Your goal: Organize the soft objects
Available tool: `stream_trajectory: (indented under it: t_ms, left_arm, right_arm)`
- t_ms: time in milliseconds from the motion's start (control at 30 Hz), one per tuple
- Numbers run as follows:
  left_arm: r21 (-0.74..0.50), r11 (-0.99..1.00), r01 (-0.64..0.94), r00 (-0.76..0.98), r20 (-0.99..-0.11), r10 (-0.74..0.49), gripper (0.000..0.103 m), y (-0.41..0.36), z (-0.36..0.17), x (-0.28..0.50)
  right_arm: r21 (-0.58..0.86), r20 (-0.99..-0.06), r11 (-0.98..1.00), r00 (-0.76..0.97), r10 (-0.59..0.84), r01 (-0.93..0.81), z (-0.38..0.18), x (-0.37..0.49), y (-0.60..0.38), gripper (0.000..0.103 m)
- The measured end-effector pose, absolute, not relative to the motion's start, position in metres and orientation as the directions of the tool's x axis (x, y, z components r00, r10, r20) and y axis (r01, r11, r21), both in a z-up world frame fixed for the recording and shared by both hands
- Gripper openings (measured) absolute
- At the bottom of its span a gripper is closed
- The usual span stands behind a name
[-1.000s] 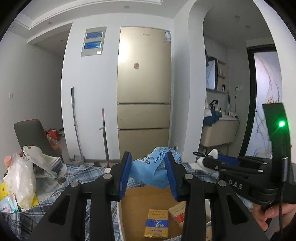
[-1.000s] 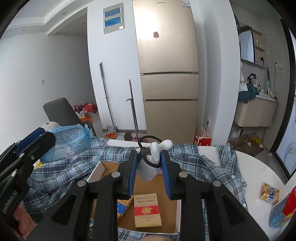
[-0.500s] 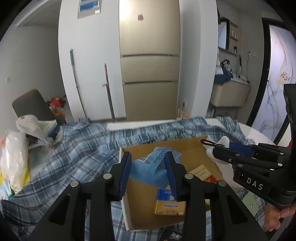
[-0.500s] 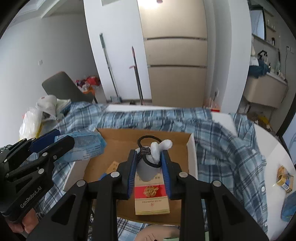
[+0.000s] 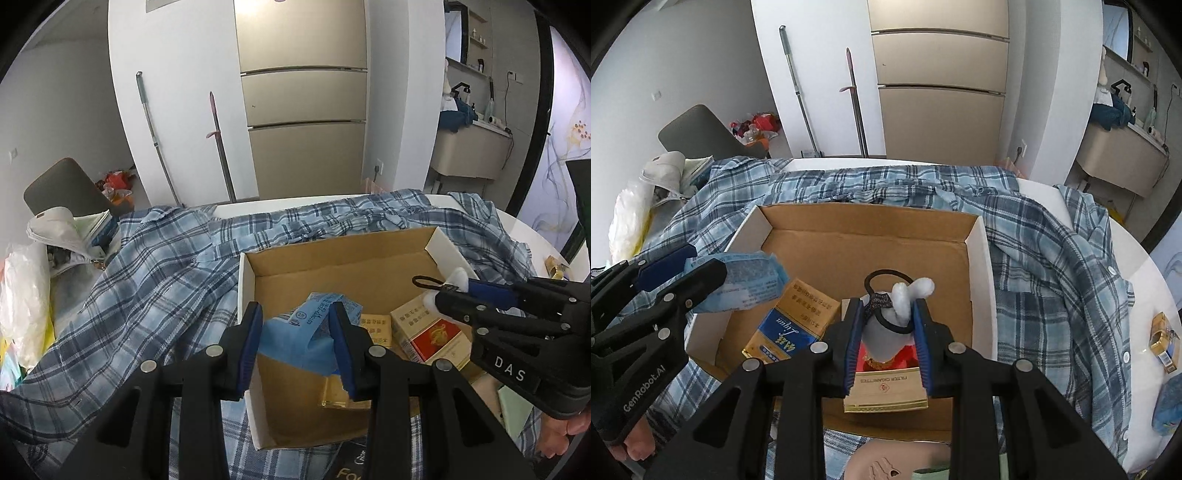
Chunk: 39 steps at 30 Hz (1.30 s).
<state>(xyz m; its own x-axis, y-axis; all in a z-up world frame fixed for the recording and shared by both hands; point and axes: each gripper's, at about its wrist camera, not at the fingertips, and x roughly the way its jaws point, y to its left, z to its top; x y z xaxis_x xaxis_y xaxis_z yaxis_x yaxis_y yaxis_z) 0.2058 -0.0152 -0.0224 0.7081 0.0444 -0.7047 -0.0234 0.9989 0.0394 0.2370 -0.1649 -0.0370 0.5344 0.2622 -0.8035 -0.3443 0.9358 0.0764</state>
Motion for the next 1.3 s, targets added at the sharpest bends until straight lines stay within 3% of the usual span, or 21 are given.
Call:
stream_trajectory:
  t_ms: [67, 100, 133, 167, 200, 233, 267, 567, 767, 800, 833, 1000, 1067, 1167, 1300]
  left_arm:
    - [0.031, 0.999, -0.016, 0.710, -0.703, 0.033, 0.039, -0.015, -0.022, 0.206]
    - [0.027, 1.000, -0.012, 0.717, -0.697, 0.027, 0.040, -0.015, -0.022, 0.205]
    - [0.029, 1.000, -0.008, 0.720, -0.693, 0.026, 0.047, -0.016, -0.021, 0.204]
    - [0.030, 0.999, -0.010, 0.728, -0.685, 0.028, 0.059, -0.016, -0.020, 0.202]
    - [0.030, 0.999, -0.019, 0.734, -0.678, 0.034, 0.065, -0.016, -0.018, 0.201]
    - [0.026, 0.999, -0.034, 0.746, -0.665, 0.043, 0.073, -0.015, -0.015, 0.199]
    - [0.022, 0.999, -0.038, 0.752, -0.658, 0.043, 0.075, -0.014, -0.013, 0.198]
    - [0.002, 0.998, -0.059, 0.792, -0.609, 0.048, 0.075, -0.006, 0.008, 0.188]
    - [0.010, 0.999, -0.044, 0.850, -0.525, 0.042, 0.077, -0.009, 0.040, 0.164]
    - [-0.003, 1.000, -0.025, 0.865, -0.501, 0.021, 0.080, -0.011, 0.048, 0.158]
    - [-0.020, 1.000, -0.008, 0.884, -0.468, -0.002, 0.091, -0.012, 0.060, 0.148]
    - [-0.029, 0.999, 0.017, 0.938, -0.344, -0.026, 0.094, -0.017, 0.095, 0.110]
    - [-0.017, 0.999, 0.039, 0.954, -0.297, -0.042, 0.103, -0.019, 0.105, 0.093]
    - [0.017, 0.998, 0.059, 0.973, -0.222, -0.054, 0.103, -0.023, 0.116, 0.068]
    - [-0.014, 0.996, 0.087, 0.977, -0.194, -0.088, 0.103, -0.022, 0.121, 0.046]
  right_arm:
    - [0.083, -0.799, 0.934, 0.536, 0.271, -0.348, -0.037, 0.237, -0.165, 0.026]
    - [0.088, -0.796, 0.932, 0.537, 0.278, -0.352, -0.036, 0.237, -0.165, 0.034]
    - [0.088, -0.794, 0.932, 0.539, 0.279, -0.353, -0.035, 0.236, -0.165, 0.042]
    - [0.091, -0.788, 0.932, 0.547, 0.283, -0.351, -0.034, 0.236, -0.166, 0.063]
    - [0.096, -0.776, 0.935, 0.563, 0.285, -0.341, -0.031, 0.235, -0.168, 0.072]
    - [0.099, -0.767, 0.938, 0.576, 0.284, -0.331, -0.029, 0.233, -0.170, 0.072]
    - [0.098, -0.763, 0.940, 0.581, 0.282, -0.328, -0.026, 0.233, -0.171, 0.072]
    - [0.109, -0.738, 0.938, 0.606, 0.298, -0.328, -0.009, 0.229, -0.177, 0.072]
    - [0.103, -0.687, 0.942, 0.662, 0.300, -0.319, 0.021, 0.212, -0.185, 0.072]
    - [0.099, -0.674, 0.943, 0.677, 0.297, -0.316, 0.028, 0.208, -0.186, 0.072]
    - [0.101, -0.661, 0.943, 0.687, 0.302, -0.317, 0.036, 0.204, -0.189, 0.072]
    - [0.091, -0.588, 0.945, 0.749, 0.305, -0.314, 0.075, 0.178, -0.201, 0.075]
    - [0.071, -0.553, 0.946, 0.776, 0.302, -0.317, 0.088, 0.165, -0.206, 0.076]
    - [0.063, -0.504, 0.948, 0.810, 0.299, -0.311, 0.102, 0.145, -0.214, 0.089]
    - [0.082, -0.458, 0.947, 0.832, 0.314, -0.312, 0.110, 0.119, -0.223, 0.102]
